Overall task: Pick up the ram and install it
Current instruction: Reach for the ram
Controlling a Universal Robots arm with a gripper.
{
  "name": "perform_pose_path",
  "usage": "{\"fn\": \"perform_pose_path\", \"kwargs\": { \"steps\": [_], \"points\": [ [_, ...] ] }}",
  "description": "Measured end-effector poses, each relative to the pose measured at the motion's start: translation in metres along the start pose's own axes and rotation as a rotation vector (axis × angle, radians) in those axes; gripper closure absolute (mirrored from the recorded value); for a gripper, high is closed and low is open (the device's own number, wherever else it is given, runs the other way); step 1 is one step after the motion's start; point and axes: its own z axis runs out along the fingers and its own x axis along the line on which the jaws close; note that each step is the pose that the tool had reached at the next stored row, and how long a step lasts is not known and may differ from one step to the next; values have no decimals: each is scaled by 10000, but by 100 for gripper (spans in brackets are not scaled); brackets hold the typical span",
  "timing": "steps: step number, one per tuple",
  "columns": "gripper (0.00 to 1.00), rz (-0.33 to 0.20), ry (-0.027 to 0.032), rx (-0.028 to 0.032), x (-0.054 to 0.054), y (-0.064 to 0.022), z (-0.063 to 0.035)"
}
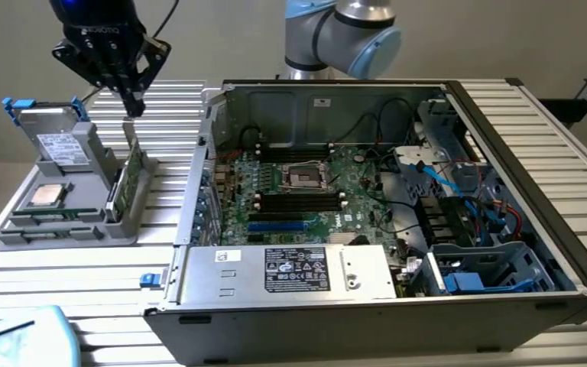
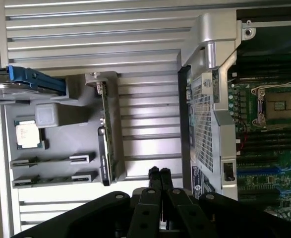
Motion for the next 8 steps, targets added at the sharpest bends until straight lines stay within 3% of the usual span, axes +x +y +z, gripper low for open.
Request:
{"fn": "perform_pose_path", "kwargs": {
  "steps": [8],
  "points": [
    [90, 3, 100, 10, 287, -47, 53]
  ]
}}
